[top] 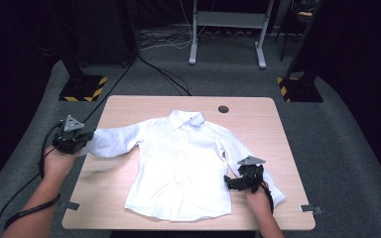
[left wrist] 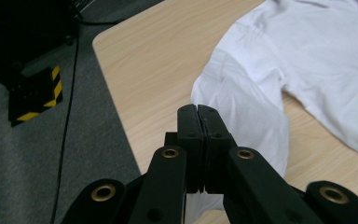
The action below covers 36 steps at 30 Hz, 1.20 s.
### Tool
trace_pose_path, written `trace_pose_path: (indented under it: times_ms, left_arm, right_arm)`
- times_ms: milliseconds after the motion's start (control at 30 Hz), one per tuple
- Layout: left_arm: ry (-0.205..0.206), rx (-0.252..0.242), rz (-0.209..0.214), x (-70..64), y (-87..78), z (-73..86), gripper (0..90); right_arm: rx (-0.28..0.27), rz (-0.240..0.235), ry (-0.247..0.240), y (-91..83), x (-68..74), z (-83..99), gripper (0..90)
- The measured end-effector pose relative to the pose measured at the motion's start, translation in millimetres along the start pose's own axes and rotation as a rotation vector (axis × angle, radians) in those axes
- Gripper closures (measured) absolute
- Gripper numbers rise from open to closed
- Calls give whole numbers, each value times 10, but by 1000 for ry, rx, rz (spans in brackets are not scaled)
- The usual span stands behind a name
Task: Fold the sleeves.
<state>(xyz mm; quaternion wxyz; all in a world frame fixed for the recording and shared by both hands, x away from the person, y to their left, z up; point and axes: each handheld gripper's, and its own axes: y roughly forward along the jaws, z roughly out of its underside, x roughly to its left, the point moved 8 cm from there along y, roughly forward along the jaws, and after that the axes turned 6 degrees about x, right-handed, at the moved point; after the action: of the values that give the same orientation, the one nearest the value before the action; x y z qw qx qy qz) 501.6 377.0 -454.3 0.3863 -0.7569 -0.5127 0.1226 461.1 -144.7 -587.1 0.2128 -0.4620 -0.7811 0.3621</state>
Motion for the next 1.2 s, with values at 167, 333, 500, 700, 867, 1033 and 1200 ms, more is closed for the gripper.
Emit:
trace_pose_path:
  times_ms: [167,333,500,700,867,1033,1200]
  left_arm:
    - [36,-46,36,-161,-77,-133,882]
    - [89,-75,74,-366,-119,-233,882]
    - [142,-78,116,-589,-89,-257,882]
    - [200,-64,157,-855,4,-237,882]
    - [231,-52,184,-1020,88,-190,882]
    - [262,-33,207,-1148,157,-135,882]
    - [289,-24,234,-1290,210,-99,882]
  right_arm:
    - [0,0,0,0,0,0,0]
    - [0,0,0,0,0,0,0]
    - [0,0,0,0,0,0,0]
    - [0,0,0,0,0,0,0]
    - [0,0,0,0,0,0,0]
    - [0,0,0,0,0,0,0]
    - [0,0,0,0,0,0,0]
